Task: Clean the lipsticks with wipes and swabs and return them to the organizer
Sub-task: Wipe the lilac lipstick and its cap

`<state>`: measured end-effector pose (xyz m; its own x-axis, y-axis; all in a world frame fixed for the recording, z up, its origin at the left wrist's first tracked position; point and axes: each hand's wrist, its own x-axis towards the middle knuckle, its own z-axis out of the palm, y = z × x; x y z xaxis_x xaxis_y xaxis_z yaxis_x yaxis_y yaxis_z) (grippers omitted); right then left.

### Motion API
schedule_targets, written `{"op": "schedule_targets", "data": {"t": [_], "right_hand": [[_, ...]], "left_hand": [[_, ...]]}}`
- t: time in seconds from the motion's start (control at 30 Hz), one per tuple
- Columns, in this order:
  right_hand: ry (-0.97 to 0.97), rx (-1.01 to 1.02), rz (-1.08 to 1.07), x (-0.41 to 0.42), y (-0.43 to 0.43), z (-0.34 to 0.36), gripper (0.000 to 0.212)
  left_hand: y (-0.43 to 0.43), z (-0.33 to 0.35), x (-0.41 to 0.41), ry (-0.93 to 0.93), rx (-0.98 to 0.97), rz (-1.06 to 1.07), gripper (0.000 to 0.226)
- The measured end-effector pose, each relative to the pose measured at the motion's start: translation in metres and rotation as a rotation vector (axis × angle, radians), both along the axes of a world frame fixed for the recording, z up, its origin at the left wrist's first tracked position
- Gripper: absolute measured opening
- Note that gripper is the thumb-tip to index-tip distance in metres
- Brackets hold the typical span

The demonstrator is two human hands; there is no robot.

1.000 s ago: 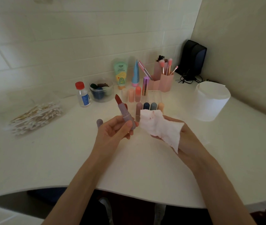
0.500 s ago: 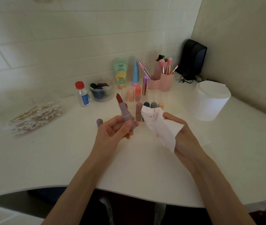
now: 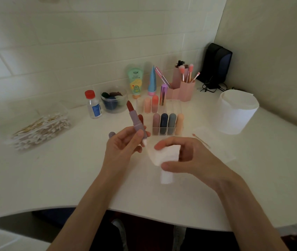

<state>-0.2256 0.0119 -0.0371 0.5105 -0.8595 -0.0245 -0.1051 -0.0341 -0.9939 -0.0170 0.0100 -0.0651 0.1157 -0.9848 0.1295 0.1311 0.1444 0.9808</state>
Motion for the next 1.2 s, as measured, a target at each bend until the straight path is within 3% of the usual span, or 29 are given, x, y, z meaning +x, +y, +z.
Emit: {"op": "schedule_targets", "data": {"t": [0.1,0.2,0.4,0.63,0.8,0.97,1.13,1.2], "right_hand": [[0.078,0.003,0.074,-0.006,-0.002,-0.005,0.015],[0.065,0.001,0.127,-0.007,-0.001,-0.004,0.015],[-0.103,-0.001,-0.307,0.007,-0.009,-0.011,0.039],[-0.227,0.104,-0.511,0.017,-0.013,-0.014,0.034],[-0.371,0.169,-0.492,0.017,-0.013,-0.019,0.034],[-0.197,0.002,-0.532,0.020,-0.014,-0.026,0.020],[-0.055,-0.204,-0.373,0.023,-0.011,-0.025,0.032],[-0.045,-0.270,-0.335,0.025,-0.009,-0.025,0.027]], "left_hand": [[-0.001,0.000,0.001,-0.015,-0.005,0.036,0.013],[0.000,0.000,0.000,-0.109,-0.028,-0.012,0.015],[0.005,-0.002,-0.004,-0.161,-0.025,-0.171,0.029],[0.002,-0.006,-0.005,-0.197,-0.085,-0.243,0.020],[0.001,-0.012,-0.002,-0.279,-0.097,-0.283,0.022],[0.000,-0.012,-0.004,-0.277,-0.108,-0.283,0.018],[-0.001,-0.012,-0.005,-0.223,-0.090,-0.272,0.025],[-0.001,-0.013,-0.005,-0.237,-0.106,-0.299,0.024]]}}
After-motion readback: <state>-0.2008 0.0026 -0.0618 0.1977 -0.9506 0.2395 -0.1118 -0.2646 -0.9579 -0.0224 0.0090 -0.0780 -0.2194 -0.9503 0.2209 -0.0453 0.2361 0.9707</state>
